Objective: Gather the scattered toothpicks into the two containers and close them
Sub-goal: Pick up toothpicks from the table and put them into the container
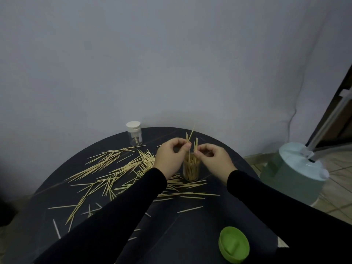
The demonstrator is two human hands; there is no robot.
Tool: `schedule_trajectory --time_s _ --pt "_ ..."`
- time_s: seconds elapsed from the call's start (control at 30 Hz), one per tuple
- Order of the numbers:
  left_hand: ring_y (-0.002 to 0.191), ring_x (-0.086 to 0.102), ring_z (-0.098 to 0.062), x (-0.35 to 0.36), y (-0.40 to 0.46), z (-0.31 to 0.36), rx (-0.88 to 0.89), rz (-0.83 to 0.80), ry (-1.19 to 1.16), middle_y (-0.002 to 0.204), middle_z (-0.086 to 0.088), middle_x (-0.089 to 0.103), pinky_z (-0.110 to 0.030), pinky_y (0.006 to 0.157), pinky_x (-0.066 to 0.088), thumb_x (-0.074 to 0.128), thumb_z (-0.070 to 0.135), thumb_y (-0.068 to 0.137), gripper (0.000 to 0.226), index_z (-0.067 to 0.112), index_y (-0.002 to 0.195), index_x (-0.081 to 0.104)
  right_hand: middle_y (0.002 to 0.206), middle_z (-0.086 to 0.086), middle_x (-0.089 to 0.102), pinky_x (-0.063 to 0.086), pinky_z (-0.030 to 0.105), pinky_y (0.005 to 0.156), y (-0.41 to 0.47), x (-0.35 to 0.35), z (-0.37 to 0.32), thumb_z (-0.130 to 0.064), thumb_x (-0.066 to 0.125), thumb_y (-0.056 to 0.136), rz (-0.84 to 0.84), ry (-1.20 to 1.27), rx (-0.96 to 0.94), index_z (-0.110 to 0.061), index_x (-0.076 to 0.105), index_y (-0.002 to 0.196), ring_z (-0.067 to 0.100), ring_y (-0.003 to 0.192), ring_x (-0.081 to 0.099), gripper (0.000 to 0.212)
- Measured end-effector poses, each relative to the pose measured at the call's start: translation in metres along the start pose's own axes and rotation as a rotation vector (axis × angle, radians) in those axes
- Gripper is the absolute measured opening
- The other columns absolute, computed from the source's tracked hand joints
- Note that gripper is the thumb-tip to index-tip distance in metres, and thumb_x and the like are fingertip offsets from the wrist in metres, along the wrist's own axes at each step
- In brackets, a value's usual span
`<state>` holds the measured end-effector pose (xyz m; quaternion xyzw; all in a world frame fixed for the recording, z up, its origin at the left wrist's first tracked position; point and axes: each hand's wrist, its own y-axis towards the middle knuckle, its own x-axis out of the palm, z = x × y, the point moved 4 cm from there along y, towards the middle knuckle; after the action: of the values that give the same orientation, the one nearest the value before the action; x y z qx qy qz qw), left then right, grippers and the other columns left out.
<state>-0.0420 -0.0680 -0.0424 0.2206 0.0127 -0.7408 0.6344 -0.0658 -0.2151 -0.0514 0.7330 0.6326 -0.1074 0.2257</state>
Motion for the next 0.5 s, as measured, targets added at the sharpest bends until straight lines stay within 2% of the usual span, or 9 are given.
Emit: schedule_trajectory --time_s 0.1,0.2,0.27,0.4,0.5 --pt "0.092 0.058 -0.002 -0.003 0.002 -0.007 -0.003 -0.073 0.108 0.095 0.01 0.065 -0.017 0.075 0.045 0.062 0.031 0.09 0.013 0.025 0.099 0.068 0.091 -0.005 0.062 0.041 0.019 0.065 0.0 -0.001 0.003 -0.025 0.063 0.091 -0.04 -0.078 -0.019 -0.028 0.064 0.095 0.008 0.078 0.052 0.005" --pt "0.093 0.055 -0.001 -0.009 0.005 -0.008 0.051 -0.097 0.287 0.095 0.013 0.062 -0.018 0.075 0.042 0.065 0.036 0.087 0.01 0.03 0.093 0.069 0.091 -0.008 0.061 0.043 0.022 0.065 -0.001 -0.004 0.004 -0.029 0.064 0.09 -0.051 -0.079 -0.038 -0.029 0.063 0.099 0.01 0.078 0.051 0.01" --pt "0.09 0.055 0.0 -0.013 0.006 -0.005 0.099 -0.119 0.378 0.091 0.015 0.062 -0.02 0.077 0.042 0.066 0.039 0.086 0.011 0.03 0.091 0.071 0.092 -0.011 0.06 0.047 0.027 0.071 -0.001 -0.005 0.003 -0.033 0.065 0.088 -0.062 -0.105 -0.063 -0.03 0.061 0.103 0.012 0.081 0.052 0.015" --pt "0.087 0.058 0.0 -0.023 0.01 0.005 0.112 -0.173 0.463 0.087 0.014 0.067 -0.026 0.083 0.047 0.066 0.041 0.085 0.015 0.028 0.089 0.073 0.094 -0.018 0.055 0.046 0.045 0.091 -0.003 -0.005 0.003 -0.052 0.069 0.077 -0.105 -0.249 -0.067 -0.038 0.053 0.111 0.005 0.082 0.049 0.04" --pt "0.091 0.059 -0.004 -0.027 0.011 0.013 0.127 -0.201 0.629 0.093 0.01 0.069 -0.025 0.083 0.045 0.063 0.043 0.087 0.02 0.026 0.092 0.072 0.098 -0.02 0.054 0.044 0.049 0.097 -0.005 -0.002 0.002 -0.06 0.073 0.067 -0.134 -0.323 -0.041 -0.039 0.049 0.119 0.003 0.087 0.049 0.061"
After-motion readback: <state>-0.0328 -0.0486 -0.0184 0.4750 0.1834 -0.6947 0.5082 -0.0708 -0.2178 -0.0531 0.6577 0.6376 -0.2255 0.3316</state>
